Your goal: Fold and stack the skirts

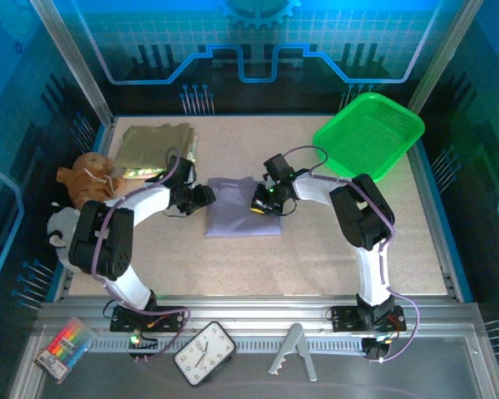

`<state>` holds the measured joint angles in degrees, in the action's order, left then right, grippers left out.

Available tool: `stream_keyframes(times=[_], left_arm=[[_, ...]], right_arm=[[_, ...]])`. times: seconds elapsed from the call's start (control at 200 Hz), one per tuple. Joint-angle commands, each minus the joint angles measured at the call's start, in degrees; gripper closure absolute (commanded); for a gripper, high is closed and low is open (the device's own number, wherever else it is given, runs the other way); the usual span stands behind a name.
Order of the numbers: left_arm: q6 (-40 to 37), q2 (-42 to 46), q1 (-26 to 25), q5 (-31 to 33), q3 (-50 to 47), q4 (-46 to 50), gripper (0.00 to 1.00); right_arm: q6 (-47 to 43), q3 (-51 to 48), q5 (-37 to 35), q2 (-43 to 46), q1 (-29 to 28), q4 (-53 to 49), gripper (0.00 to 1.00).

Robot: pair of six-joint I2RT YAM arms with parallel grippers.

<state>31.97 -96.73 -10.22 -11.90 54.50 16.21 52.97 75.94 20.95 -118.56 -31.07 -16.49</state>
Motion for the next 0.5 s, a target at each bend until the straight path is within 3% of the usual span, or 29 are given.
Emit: stream_keyframes(times=[0.0,0.32,0.495], left_arm=[[-2.0,-3.2,0.8,-6.1,0.7,-4.0,0.48],[0.3,-7.3,0.9,-13.2,-1.6,-12.2,0.49],[0.4,-7.5,0.9,-14.2,-2.1,-13.2,0.6]], right_arm=[[0.6,-1.9,-2.9,-2.3,0.4,-4.7,0.94],[1.3,-2.6,-2.7,-2.4,0.2,-4.1,0.94],[1.4,-2.6,-2.5,-2.6,0.1,-4.2,0.93]])
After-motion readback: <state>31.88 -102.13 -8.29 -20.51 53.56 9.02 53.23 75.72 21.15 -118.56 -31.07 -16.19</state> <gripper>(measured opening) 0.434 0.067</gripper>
